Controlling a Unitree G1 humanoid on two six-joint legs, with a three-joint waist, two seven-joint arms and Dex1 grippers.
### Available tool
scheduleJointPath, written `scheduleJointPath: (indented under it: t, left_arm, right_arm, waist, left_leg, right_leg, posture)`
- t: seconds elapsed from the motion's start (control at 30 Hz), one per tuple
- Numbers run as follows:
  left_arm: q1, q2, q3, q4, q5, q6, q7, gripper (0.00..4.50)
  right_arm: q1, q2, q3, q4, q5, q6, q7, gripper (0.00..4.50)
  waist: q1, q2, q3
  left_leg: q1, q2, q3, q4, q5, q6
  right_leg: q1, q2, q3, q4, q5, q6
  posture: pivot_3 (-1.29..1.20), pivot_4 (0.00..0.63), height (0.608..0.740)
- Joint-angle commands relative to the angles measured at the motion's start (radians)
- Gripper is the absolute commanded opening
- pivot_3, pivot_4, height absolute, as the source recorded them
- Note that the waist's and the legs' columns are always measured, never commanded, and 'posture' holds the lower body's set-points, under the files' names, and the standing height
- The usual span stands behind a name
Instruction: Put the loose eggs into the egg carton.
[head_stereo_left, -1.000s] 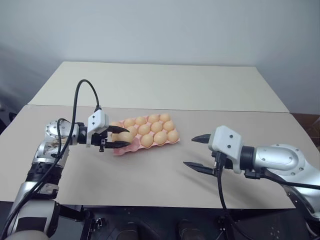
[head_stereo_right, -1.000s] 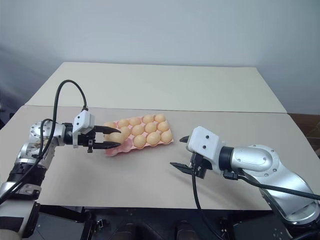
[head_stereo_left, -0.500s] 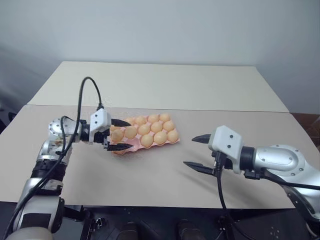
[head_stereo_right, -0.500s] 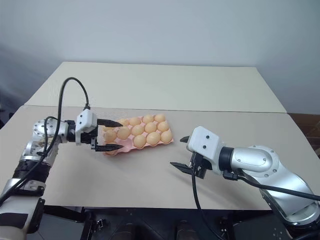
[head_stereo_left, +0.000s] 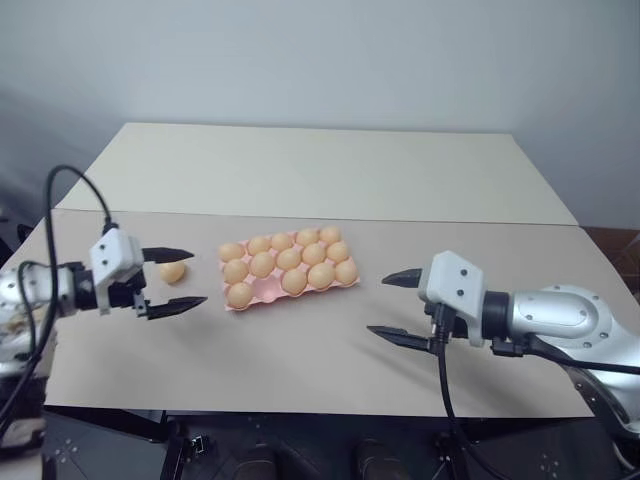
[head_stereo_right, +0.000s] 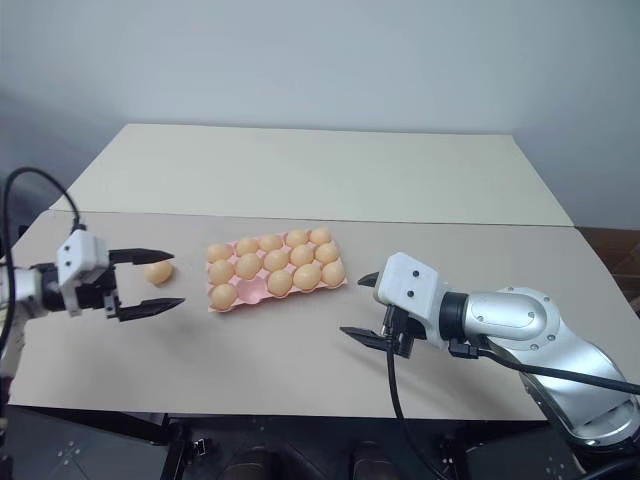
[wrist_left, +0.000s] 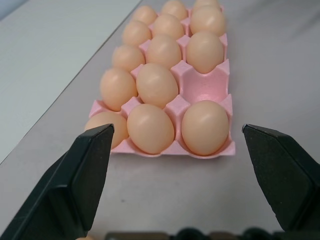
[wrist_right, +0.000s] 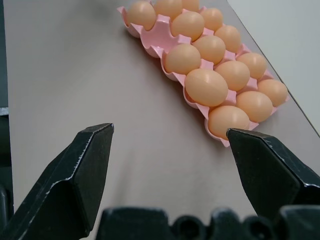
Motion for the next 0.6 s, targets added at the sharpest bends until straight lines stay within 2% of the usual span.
scheduleJointPath:
  t: [0.03,0.13,0.27,0.47,0.6]
  left_arm:
    - [0.117,0.022,0.122,-0.141,-0.051,0.053,0.058,4.47]
    - [0.266,-0.007,0.213,-0.244,-0.065,0.093,0.11,4.47]
    - [0.345,-0.024,0.256,-0.307,-0.068,0.13,0.177,4.47]
    - [0.298,-0.081,0.217,-0.291,-0.018,0.137,0.352,4.47]
    - [0.222,-0.118,0.209,-0.272,-0.025,0.218,0.469,4.47]
  right_arm:
    - [-0.016,-0.009,-0.019,-0.004,0.001,-0.051,0.027,4.22]
    - [-0.028,-0.011,-0.003,0.015,-0.009,-0.073,0.05,4.22]
    - [-0.045,-0.004,0.014,0.039,-0.024,-0.092,0.064,4.22]
    - [-0.052,0.001,0.046,0.06,-0.056,-0.122,0.075,4.22]
    - [-0.05,0.004,0.046,0.057,-0.068,-0.12,0.071,4.22]
  waist:
    - [0.002,0.0,0.0]
    - [0.003,0.0,0.0]
    - [0.0,0.0,0.0]
    - [0.009,0.0,0.0]
    - [0.008,0.0,0.0]
  left_leg:
    - [0.0,0.0,0.0,0.0,0.0,0.0]
    - [0.0,0.0,0.0,0.0,0.0,0.0]
    - [0.0,0.0,0.001,0.0,-0.001,0.0]
    - [0.002,0.0,0.001,0.0,-0.001,0.0]
    - [0.001,0.0,0.0,0.0,-0.001,0.0]
  right_leg:
    - [0.0,0.0,0.0,0.0,0.0,0.0]
    - [0.001,0.0,-0.002,-0.001,0.0,0.0]
    - [0.0,0.0,0.0,0.0,0.0,0.0]
    - [0.002,-0.001,0.0,-0.001,0.0,0.0]
    - [0.001,0.0,0.0,0.0,0.0,0.0]
  posture:
    - [0.0,0.15,0.74]
    - [0.0,0.15,0.74]
    - [0.0,0.15,0.74]
    - [0.0,0.15,0.74]
    - [0.0,0.15,0.74]
